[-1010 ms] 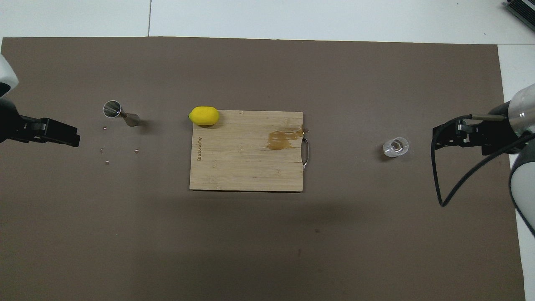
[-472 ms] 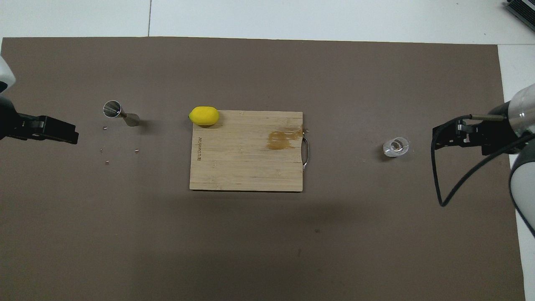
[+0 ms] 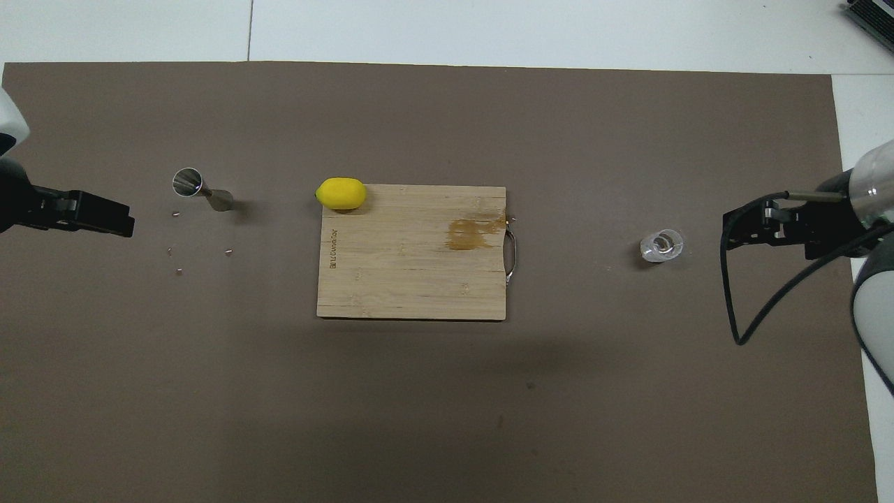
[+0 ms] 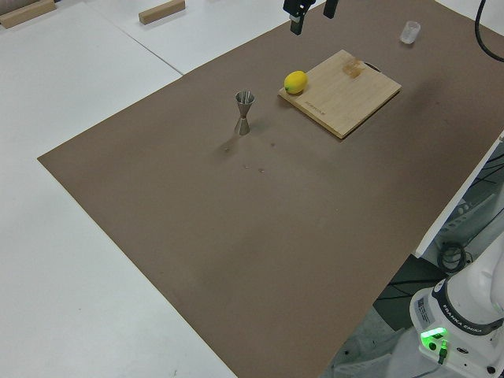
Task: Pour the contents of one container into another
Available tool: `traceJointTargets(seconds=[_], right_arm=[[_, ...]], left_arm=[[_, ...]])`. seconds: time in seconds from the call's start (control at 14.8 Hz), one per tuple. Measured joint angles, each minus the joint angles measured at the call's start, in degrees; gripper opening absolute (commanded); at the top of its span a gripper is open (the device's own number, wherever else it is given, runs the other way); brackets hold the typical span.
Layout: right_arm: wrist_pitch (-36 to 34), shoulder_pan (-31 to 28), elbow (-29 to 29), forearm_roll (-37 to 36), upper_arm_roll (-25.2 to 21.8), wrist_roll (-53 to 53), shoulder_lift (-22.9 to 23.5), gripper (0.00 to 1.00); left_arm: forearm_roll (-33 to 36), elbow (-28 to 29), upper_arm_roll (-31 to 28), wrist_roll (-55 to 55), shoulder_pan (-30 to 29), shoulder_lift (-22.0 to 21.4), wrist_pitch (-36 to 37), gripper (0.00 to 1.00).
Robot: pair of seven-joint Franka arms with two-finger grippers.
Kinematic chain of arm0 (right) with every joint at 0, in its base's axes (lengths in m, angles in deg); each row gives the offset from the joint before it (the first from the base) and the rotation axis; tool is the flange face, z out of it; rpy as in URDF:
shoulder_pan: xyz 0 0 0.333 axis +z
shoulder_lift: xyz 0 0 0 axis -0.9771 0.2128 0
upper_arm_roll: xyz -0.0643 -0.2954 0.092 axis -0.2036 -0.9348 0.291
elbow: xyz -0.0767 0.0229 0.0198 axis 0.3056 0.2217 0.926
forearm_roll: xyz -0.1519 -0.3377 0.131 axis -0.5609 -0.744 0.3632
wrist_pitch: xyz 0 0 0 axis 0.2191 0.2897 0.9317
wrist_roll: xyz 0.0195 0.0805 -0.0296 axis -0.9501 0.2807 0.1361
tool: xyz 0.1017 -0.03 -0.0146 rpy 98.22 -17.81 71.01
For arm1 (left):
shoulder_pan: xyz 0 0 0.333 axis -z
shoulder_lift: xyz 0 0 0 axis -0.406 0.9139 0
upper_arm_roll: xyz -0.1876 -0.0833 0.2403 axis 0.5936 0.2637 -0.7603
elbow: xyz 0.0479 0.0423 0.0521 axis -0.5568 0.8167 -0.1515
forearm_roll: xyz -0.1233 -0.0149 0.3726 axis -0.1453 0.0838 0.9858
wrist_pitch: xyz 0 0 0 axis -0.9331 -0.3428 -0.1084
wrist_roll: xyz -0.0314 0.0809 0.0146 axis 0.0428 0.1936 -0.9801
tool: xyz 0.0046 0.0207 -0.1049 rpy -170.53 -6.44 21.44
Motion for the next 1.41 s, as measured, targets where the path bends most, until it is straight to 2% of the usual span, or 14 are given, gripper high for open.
traceJointTargets(seconds=[0.47, 0.74, 0.94, 1.15, 1.41], right_arm=[[0.0, 0.0, 0.0, 0.0, 0.0, 0.0, 0.0, 1.0], [0.0, 0.0, 0.0, 0.0, 0.0, 0.0, 0.0, 1.0], [0.0, 0.0, 0.0, 0.0, 0.0, 0.0, 0.0, 1.0], [0.0, 0.0, 0.0, 0.0, 0.0, 0.0, 0.0, 1.0], [0.0, 0.0, 0.0, 0.0, 0.0, 0.0, 0.0, 1.0]], left_arm=[[0.0, 0.8, -0.5, -0.4, -0.1, 0.6, 0.6, 1.0], [0.0, 1.6, -2.3, -2.3, -1.9, 5.3, 1.8, 1.0], [-1.0, 0.2, -3.7, -9.4, -3.8, 10.5, 1.9, 1.0], [-6.7, -1.4, -4.6, -19.4, -6.8, 14.2, 1.2, 1.0], [-16.8, -1.5, -4.8, -38.9, -11.5, 16.3, -0.7, 1.0]])
